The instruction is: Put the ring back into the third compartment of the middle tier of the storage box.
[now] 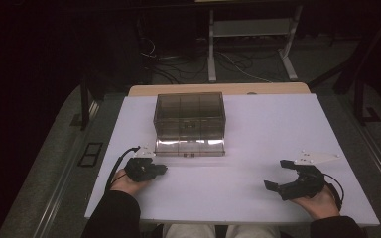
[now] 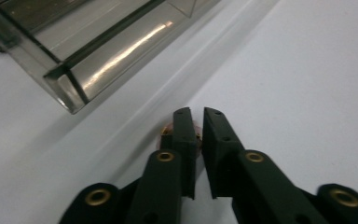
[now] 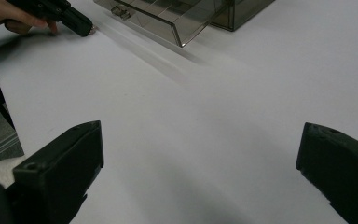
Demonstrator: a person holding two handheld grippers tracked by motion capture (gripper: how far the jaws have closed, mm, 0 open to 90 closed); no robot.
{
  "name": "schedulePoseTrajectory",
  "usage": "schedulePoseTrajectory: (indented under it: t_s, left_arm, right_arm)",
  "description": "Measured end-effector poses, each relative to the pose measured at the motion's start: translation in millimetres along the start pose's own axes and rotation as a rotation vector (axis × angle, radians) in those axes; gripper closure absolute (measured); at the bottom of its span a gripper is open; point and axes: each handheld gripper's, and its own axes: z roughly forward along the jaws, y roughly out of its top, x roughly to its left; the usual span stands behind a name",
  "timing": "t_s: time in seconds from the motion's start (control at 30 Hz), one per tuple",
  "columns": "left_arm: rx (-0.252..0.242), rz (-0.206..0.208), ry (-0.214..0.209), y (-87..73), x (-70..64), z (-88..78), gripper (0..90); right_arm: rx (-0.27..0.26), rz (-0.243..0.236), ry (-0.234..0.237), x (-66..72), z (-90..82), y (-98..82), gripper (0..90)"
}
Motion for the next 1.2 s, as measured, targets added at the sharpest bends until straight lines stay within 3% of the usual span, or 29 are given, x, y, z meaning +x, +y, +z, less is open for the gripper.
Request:
schedulePoseTrajectory:
  t_s: [0.17,0.4,0.63,0.93,1.2]
  left_arm:
    - [0.022,-0.007,0.021,3.1,-3.6,0.2,85.8]
    - [0.008,-0.06,-0.01,2.3,1.5,-0.1,86.0]
    - [0.007,-0.055,-0.012,2.5,0.4,-2.2,86.0]
    - [-0.057,-0.108,-0.029,2.0,1.0,-9.9,86.0]
    - [-0.086,-0.12,-0.042,2.0,1.1,-16.5,86.0]
  right_arm:
    - [0.001,0.003,0.0,0.1,-0.1,0.2,0.0]
    - [-0.001,0.001,0.004,-0.4,-0.7,0.1,0.0]
    - [-0.003,-0.002,0.005,-0.2,-0.8,0.2,0.0]
    - [-0.002,-0.001,0.004,-0.3,-0.9,0.0,0.0]
    - [-0.003,0.001,0.004,-0.5,-1.0,0.0,0.0]
